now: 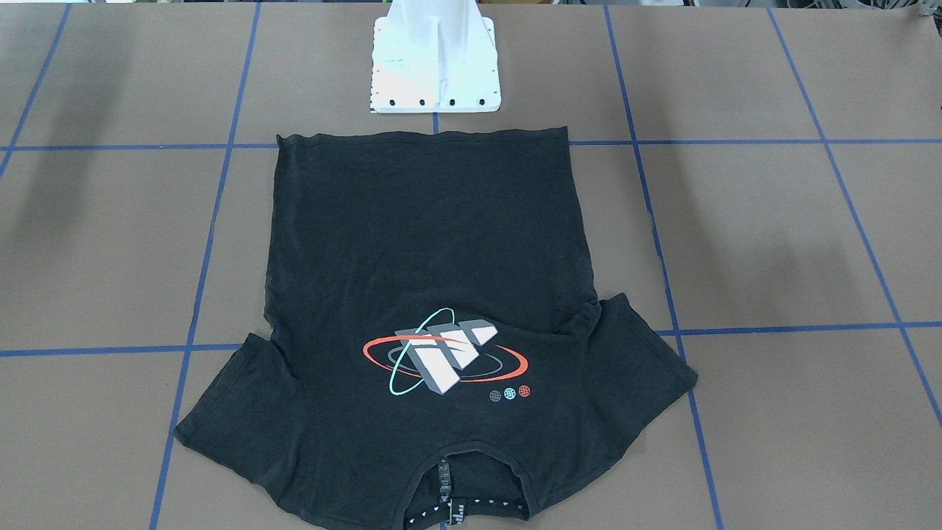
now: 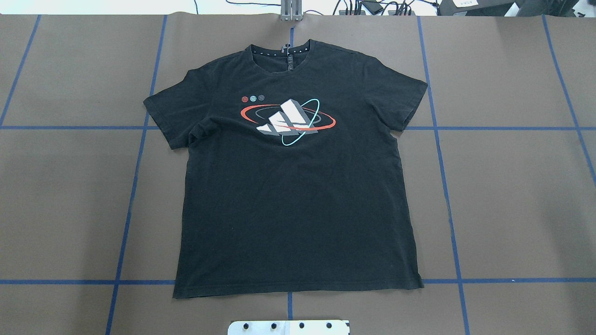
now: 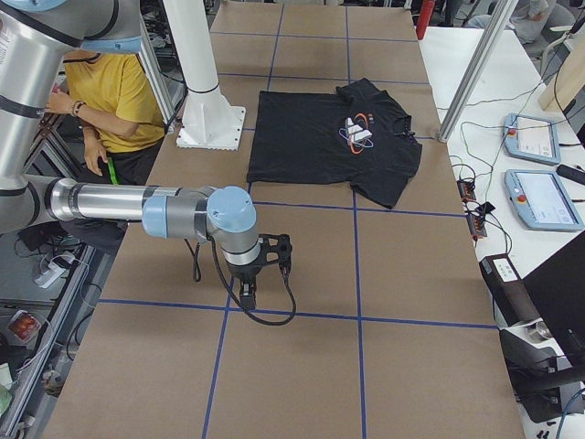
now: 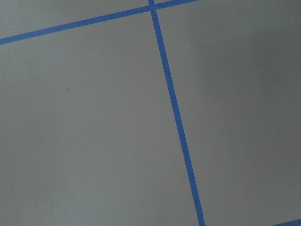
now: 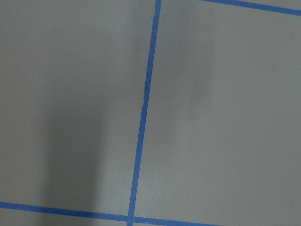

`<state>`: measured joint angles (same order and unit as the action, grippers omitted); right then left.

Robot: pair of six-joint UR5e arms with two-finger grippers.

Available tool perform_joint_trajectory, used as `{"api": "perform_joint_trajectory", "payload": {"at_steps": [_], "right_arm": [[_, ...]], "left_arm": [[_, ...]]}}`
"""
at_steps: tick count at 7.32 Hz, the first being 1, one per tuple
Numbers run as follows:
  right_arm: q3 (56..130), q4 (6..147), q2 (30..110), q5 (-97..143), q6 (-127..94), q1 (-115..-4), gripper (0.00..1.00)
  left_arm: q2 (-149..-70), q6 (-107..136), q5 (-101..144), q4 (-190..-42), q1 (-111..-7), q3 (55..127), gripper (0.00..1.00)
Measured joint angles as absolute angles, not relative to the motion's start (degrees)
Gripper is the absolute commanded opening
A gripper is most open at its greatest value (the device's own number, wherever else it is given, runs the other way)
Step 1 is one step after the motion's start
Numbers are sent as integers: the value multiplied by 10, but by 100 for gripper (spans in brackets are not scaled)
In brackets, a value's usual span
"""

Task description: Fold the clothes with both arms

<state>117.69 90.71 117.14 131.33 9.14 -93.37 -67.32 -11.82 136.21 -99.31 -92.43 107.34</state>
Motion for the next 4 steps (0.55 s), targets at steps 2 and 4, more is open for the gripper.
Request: {"api": "perform_joint_trajectory", "payload": {"at_steps": [2,4], "right_arm": [[1176,908,1174,1314,91,-933,100],[1180,906,1176,1314,91,-933,100]], "left_arm": [[-673,-119,1360,-995,-924,1076,100],[-673,-119,1359,-996,-924,1084,100]]}}
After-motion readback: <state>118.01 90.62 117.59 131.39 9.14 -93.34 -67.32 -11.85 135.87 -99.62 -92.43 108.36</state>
